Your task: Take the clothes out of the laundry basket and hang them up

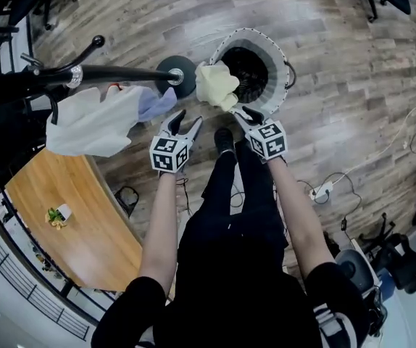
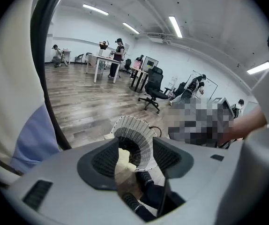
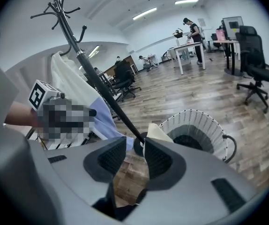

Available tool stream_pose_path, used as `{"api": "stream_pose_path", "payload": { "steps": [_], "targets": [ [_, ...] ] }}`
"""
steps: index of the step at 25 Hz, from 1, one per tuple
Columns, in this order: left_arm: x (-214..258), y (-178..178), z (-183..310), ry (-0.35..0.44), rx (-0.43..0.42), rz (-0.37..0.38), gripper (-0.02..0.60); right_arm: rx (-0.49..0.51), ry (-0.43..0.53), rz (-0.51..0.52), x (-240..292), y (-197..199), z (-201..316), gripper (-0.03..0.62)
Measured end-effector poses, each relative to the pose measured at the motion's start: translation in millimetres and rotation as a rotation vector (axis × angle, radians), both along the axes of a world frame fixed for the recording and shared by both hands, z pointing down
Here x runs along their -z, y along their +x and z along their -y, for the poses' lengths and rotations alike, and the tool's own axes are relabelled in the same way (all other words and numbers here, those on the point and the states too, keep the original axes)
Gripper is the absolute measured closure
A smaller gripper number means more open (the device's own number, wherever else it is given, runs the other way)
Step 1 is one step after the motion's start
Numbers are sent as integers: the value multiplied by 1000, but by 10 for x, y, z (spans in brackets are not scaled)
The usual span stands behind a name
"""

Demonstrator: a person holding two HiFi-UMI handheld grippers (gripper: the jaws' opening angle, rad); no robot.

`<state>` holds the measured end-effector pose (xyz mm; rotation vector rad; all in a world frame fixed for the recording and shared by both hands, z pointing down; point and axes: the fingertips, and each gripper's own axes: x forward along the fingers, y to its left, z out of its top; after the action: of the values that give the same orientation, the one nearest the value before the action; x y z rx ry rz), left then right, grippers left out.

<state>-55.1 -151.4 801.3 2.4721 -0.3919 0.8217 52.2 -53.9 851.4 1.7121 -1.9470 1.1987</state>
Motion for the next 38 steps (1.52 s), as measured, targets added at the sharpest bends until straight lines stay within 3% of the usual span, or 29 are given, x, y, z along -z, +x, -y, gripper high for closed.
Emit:
{"api": "stream_pose_path", "payload": {
  "steps": [15,28,33,38],
  "targets": [
    [-1295,311,48,-83,4,49,337,22,-64,101,-1230,-84,256,457],
    [-2210,409,188,-81,18,69,337,33,-75,187,-2063,-183,428,434],
    [-2493,509,310,-76,38,75,337,26,-53,166,-2257,-164,571,445],
    [-2687,628,416,-60,23,96,337,48,-90,184,-2513,-190,635,427]
  ]
}}
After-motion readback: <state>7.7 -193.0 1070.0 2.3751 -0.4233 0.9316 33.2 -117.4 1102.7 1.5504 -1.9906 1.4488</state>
